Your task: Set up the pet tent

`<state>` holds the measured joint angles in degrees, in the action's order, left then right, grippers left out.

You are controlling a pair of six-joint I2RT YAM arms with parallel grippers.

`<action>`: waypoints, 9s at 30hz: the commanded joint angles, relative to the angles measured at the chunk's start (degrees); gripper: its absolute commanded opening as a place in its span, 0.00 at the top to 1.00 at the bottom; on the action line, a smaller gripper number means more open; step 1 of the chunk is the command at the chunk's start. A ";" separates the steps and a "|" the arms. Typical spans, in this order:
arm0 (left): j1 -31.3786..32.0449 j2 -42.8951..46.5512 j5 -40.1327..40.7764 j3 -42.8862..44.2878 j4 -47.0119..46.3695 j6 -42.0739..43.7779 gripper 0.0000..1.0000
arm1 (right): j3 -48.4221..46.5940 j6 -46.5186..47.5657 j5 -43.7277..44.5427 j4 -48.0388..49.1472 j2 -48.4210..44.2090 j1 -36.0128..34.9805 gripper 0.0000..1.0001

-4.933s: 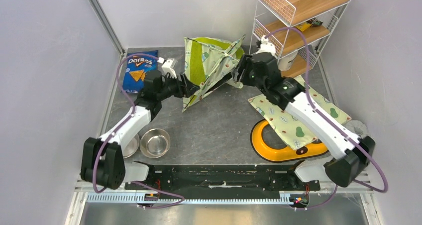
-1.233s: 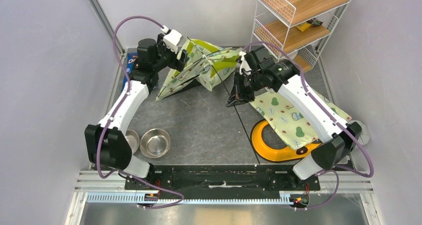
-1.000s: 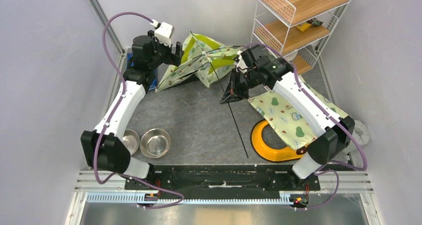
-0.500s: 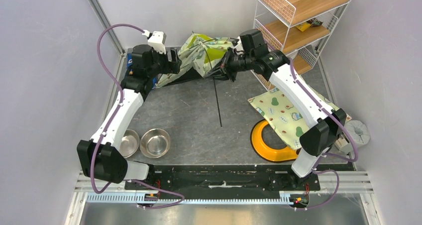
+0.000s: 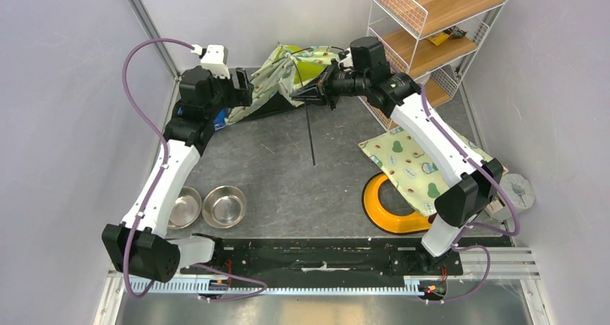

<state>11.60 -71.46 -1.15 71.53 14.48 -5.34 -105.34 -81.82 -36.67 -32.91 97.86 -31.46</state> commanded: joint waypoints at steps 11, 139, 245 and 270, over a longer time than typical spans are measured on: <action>-0.98 -5.78 5.23 -5.34 -4.99 11.97 0.12 | 5.22 2.82 0.19 7.39 -2.16 -1.58 1.00; -14.72 3.09 -47.94 -12.16 -35.38 -42.55 0.11 | 0.18 6.10 17.06 8.28 16.04 -6.51 1.00; 7.73 -2.27 -23.86 -15.60 -31.30 -47.31 0.98 | 22.19 54.89 15.69 4.25 -10.25 -12.66 1.00; 0.89 0.90 -13.27 -5.39 -20.00 -25.78 0.21 | 17.68 43.28 14.69 0.91 -10.84 -10.77 1.00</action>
<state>14.83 -72.51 -19.92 64.25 -8.01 -36.75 -84.84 -36.18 -25.74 -34.22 87.37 -44.07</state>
